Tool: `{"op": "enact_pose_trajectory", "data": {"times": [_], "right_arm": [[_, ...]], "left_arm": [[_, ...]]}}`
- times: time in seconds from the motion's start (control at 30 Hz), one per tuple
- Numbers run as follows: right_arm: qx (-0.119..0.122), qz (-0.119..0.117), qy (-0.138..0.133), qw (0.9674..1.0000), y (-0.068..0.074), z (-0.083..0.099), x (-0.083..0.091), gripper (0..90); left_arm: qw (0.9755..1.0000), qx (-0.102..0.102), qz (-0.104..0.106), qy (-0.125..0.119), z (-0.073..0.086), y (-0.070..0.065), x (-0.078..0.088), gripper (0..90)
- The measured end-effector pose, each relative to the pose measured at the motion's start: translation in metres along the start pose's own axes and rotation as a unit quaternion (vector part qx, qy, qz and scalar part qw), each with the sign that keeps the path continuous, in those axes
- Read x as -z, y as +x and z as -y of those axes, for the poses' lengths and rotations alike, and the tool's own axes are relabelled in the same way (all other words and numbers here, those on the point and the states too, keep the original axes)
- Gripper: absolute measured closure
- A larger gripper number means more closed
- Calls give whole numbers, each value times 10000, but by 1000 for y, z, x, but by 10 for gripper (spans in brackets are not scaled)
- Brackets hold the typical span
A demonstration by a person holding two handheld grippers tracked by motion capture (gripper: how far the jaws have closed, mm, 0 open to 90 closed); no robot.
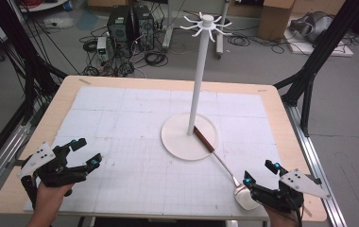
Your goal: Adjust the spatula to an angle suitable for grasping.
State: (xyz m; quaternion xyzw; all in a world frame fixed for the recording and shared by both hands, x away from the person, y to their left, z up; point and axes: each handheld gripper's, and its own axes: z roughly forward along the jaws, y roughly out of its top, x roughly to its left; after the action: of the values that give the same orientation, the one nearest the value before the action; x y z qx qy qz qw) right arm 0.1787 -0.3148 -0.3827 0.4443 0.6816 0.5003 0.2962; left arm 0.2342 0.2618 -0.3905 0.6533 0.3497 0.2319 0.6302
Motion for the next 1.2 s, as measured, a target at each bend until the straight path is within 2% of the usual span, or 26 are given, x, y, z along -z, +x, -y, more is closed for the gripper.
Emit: {"op": "enact_pose_trajectory", "data": {"times": [0.07, 0.23, 0.53, 0.63, 0.73, 0.87, 1.03, 1.2], "right_arm": [[-93, 46, -14, 9999, -4, 2, 1, 178], [-113, 42, -69, 9999, -7, 3, 4, 178], [-122, -5, -78, 9999, -4, -1, 2, 178], [-82, -95, 6, 9999, -3, -3, -3, 178], [-181, -183, -7, 9997, -2, -6, -8, 178], [-64, -163, -74, 9998, 3, -10, -11, 180], [-69, -272, 69, 9996, 5, -14, -20, 199], [-17, -390, 558, 9977, 3, -17, -37, 184]], "left_arm": [[10000, 16, -23, 17, 1, 1, -3, 168], [10000, 58, -41, 36, 1, 3, -5, 170], [10000, 22, -7, 55, 1, 0, -2, 176], [9999, -22, 37, 111, 2, 0, -3, 176], [9999, -11, 61, 123, 3, -1, -3, 176], [9998, -24, 83, 168, 4, -2, -2, 178], [9998, -8, 61, 180, 5, 0, 0, 180], [9998, 33, 32, 169, 5, 2, 2, 183]]}}
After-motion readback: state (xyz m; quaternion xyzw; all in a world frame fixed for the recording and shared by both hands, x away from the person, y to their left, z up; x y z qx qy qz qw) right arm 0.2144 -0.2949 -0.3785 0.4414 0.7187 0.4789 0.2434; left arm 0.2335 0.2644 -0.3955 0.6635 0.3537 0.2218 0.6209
